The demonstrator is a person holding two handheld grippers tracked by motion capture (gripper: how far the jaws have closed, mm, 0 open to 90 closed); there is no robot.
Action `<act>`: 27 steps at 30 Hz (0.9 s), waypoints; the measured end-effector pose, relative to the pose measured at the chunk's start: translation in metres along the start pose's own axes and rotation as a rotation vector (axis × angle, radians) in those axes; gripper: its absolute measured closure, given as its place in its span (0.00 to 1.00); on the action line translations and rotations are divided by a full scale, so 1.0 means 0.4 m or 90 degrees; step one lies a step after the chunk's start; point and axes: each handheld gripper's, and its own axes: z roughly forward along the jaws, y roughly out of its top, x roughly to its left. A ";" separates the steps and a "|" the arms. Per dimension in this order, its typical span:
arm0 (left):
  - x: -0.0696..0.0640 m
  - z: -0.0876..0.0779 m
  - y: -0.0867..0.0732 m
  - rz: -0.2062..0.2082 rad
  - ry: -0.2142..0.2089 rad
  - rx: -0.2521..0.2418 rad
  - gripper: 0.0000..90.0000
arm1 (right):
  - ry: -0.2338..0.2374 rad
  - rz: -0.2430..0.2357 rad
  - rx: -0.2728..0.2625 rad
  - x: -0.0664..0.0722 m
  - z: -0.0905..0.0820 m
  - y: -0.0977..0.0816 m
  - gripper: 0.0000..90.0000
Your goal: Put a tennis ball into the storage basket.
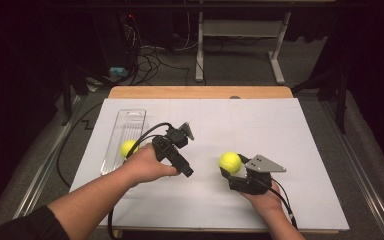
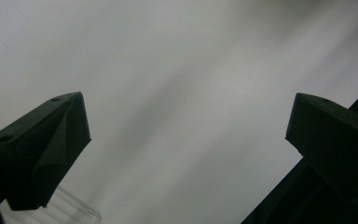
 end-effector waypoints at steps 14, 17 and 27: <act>-0.052 -0.025 0.060 0.019 -0.027 -0.003 0.01 | 0.043 -0.018 -0.013 0.055 0.017 -0.008 0.29; -0.055 -0.027 0.066 0.017 -0.025 0.000 0.00 | 0.055 -0.022 -0.017 0.075 0.025 -0.002 0.29; -0.068 -0.011 0.079 0.017 -0.033 0.010 0.01 | 0.090 -0.036 -0.031 0.130 0.042 0.010 0.29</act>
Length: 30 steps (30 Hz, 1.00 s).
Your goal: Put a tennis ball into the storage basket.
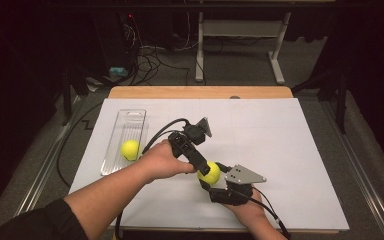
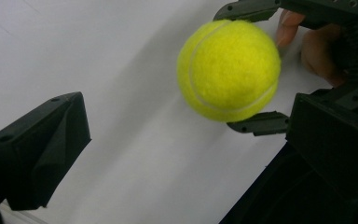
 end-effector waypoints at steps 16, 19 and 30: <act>-0.018 0.056 0.015 0.011 -0.022 0.037 0.01 | 0.026 -0.009 -0.028 0.028 0.003 0.022 0.29; -0.019 0.066 0.016 0.011 -0.028 0.045 0.04 | 0.023 -0.012 -0.033 0.031 0.002 0.025 0.29; -0.026 0.064 0.016 0.017 -0.053 0.044 0.29 | 0.019 -0.013 -0.038 0.029 -0.003 0.027 0.29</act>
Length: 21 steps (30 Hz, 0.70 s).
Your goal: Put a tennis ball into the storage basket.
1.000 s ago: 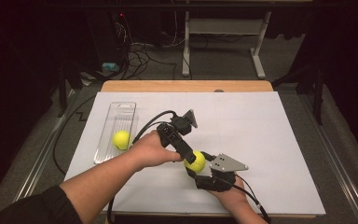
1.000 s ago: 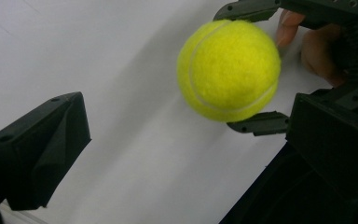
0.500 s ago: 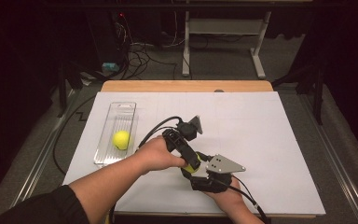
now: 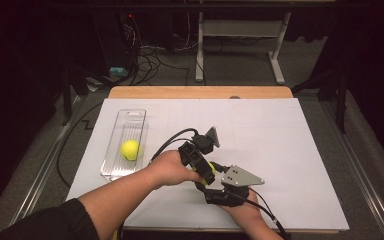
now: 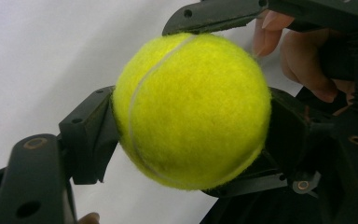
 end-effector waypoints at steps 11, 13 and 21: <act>0.002 -0.017 -0.003 -0.006 0.014 -0.014 0.29 | 0.011 0.004 0.007 -0.001 0.012 -0.002 0.08; 0.004 -0.019 -0.004 -0.009 0.017 -0.015 0.29 | 0.003 0.007 0.010 -0.001 0.016 -0.004 0.04; 0.013 -0.025 -0.009 -0.011 0.024 -0.012 0.29 | -0.002 0.022 0.010 -0.012 0.014 -0.013 0.00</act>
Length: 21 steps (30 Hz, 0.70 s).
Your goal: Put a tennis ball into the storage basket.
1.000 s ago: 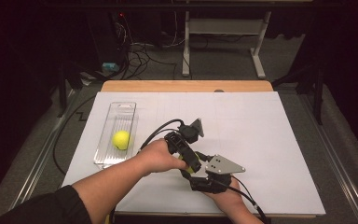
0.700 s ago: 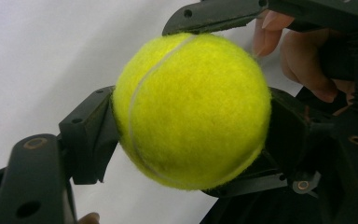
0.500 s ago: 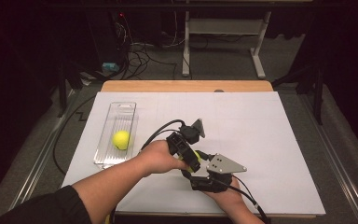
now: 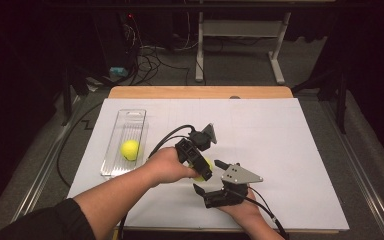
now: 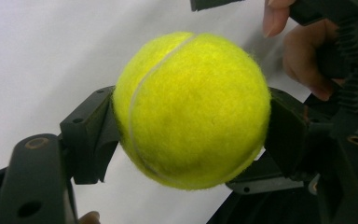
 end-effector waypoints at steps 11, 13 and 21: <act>0.045 -0.020 -0.018 -0.025 0.022 0.003 0.29 | -0.028 0.006 0.009 -0.039 -0.037 -0.020 0.00; 0.057 -0.030 -0.026 -0.030 0.027 0.002 0.29 | -0.039 0.013 0.008 -0.052 -0.048 -0.024 0.00; 0.107 -0.074 -0.081 -0.061 0.049 -0.016 0.29 | -0.103 0.024 0.003 -0.122 -0.115 -0.037 0.00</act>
